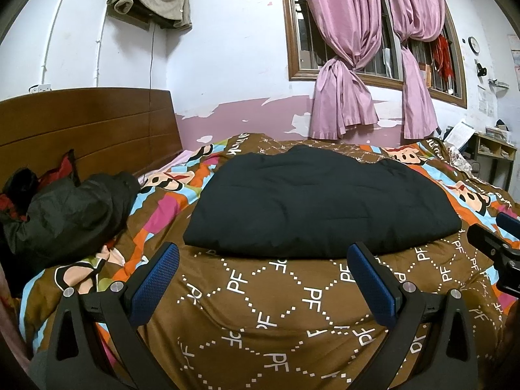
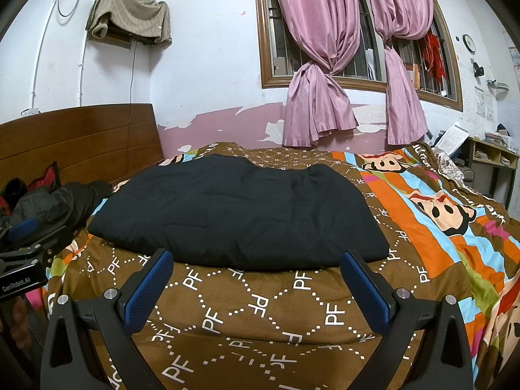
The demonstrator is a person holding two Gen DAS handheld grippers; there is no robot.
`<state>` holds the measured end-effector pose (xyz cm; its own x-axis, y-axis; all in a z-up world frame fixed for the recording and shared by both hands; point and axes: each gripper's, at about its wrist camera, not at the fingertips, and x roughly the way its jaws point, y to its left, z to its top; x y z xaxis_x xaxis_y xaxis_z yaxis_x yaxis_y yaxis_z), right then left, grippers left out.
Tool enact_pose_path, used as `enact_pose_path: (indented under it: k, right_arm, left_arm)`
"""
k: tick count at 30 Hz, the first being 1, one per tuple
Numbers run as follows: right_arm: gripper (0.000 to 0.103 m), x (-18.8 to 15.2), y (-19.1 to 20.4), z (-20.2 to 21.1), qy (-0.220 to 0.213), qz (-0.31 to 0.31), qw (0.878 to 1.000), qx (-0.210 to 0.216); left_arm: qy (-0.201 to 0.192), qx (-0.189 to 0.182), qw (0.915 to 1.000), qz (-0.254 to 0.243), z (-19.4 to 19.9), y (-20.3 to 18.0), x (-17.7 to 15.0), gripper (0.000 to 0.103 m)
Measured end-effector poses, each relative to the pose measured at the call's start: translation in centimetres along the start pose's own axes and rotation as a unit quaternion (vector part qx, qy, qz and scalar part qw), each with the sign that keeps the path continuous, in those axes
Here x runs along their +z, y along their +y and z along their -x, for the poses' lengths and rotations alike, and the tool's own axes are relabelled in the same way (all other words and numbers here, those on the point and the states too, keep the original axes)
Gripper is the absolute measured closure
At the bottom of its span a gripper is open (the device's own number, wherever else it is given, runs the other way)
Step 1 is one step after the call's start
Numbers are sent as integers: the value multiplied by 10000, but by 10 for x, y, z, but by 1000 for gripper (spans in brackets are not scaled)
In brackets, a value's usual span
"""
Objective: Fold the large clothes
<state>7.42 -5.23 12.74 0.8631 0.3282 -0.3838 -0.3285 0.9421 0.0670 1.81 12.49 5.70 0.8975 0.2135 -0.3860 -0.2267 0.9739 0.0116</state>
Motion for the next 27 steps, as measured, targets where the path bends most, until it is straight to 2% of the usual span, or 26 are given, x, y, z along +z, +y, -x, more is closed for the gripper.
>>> enact_pose_path:
  k: [27]
  right_arm:
    - [0,2,1,0,15,-2,10000,-3]
  left_arm:
    - [1,1,10000,-29,1,-2,-1,2]
